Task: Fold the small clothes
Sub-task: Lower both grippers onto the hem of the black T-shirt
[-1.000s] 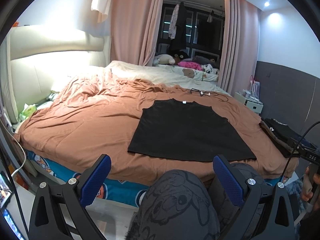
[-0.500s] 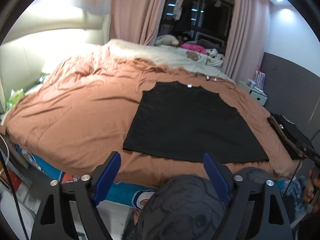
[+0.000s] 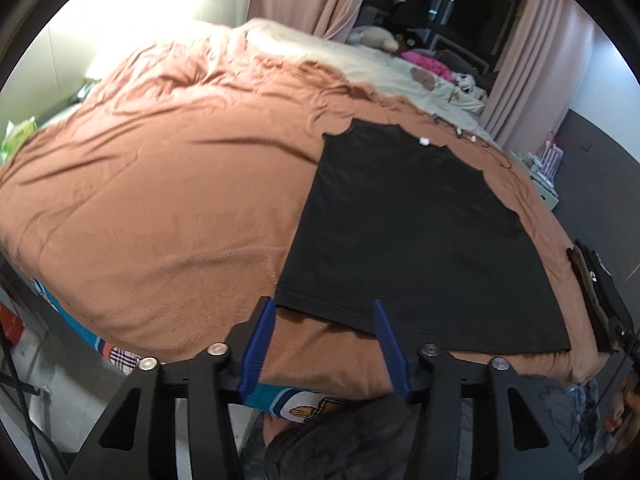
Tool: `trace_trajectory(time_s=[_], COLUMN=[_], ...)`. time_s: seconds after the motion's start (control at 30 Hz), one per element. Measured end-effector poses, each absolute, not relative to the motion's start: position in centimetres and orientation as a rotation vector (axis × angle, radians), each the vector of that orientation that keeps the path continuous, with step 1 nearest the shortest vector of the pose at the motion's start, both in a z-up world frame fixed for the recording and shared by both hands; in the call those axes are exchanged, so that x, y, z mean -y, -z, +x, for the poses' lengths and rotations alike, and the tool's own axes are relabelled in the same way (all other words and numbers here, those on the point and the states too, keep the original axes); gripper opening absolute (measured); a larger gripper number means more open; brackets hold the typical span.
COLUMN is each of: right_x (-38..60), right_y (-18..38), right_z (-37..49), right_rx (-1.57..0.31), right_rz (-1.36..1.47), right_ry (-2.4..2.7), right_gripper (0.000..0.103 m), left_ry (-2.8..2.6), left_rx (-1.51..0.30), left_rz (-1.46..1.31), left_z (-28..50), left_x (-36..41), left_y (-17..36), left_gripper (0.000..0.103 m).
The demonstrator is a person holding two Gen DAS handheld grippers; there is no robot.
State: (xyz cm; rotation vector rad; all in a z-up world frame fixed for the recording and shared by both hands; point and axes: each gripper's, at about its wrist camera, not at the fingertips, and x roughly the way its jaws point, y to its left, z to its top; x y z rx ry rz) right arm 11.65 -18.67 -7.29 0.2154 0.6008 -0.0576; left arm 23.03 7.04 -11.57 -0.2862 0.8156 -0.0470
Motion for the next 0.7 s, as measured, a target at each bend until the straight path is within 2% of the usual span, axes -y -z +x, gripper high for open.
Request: trace_trajectory(time_s=[0.1,0.17,0.33,0.47,0.7], right_x=[19.6,20.3,21.4,21.9,22.5], right_y=[7.6,8.0,9.0,10.1,11.7], right_z=[12.6,13.2,14.9,16.2,16.5], right_rx=[-0.624,-0.642,-0.696,-0.757,-0.807], right_rz=[0.245,0.260,0.282,0.305,0.332], right_ry=[0.064,0.073,0.117,0.124,0.120], right_gripper=[0.075,0.069,0.067,0.053,0.048], left_ry=[0.027,0.014,-0.003,-0.008,-0.015], left_rx=[-0.841,-0.857,-0.901,-0.930,-0.948], left_rz=[-0.290,-0.294,-0.285,-0.266,-0.257], left_z=[24.1,24.8,26.4,27.6,28.3], left_x=[-7.6,-7.9,-8.3,-8.2,-8.1], left_y=[12.6,13.2,14.8,16.0,17.1], left_gripper=[0.048,0.046,0.040,0.035,0.032])
